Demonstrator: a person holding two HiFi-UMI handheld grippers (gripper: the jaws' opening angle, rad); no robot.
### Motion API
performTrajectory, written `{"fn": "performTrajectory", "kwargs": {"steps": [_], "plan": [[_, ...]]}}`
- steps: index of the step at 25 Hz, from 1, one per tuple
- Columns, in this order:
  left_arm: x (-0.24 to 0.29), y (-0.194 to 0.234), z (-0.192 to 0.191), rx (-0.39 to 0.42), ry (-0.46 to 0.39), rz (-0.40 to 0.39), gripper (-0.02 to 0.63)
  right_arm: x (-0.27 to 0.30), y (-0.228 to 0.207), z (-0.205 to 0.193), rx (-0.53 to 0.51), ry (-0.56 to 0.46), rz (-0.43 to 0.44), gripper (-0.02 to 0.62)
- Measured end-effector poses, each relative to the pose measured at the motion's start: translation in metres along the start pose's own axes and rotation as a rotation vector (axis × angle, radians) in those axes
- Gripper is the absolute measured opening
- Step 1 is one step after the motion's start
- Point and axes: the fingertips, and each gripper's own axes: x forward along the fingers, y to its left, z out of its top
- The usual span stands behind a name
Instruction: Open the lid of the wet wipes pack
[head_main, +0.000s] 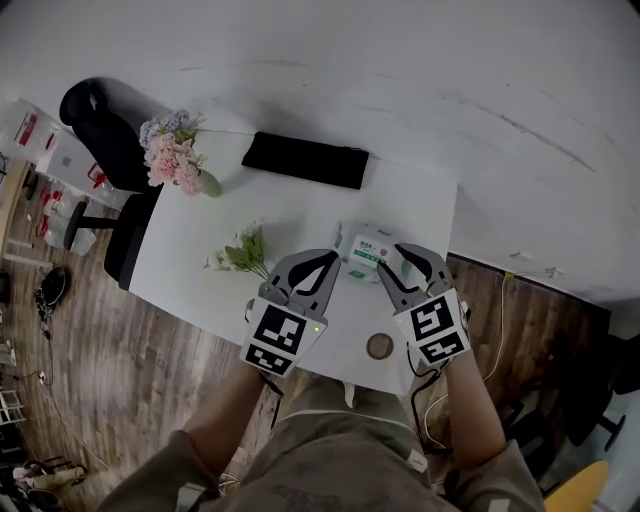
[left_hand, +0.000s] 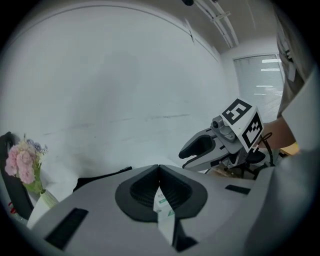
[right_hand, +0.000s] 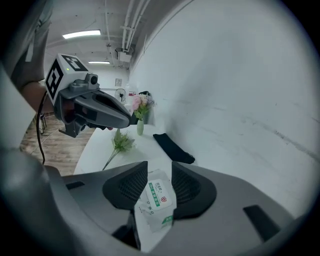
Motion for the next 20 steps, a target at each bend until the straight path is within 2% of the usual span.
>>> {"fn": "performTrajectory", "kwargs": {"steps": [6, 11, 20], "plan": [[0.037, 0.003, -0.056, -0.044, 0.09, -0.032, 0.017, 0.041, 0.011, -0.045, -0.006, 0.068, 0.038, 0.167], [0.063, 0.005, -0.098, -0.15, 0.147, -0.029, 0.017, 0.071, 0.018, -0.08, -0.044, 0.135, 0.058, 0.178], [0.099, -0.008, -0.157, -0.157, 0.246, -0.077, 0.017, 0.106, 0.031, -0.113, -0.146, 0.199, 0.062, 0.186]]}}
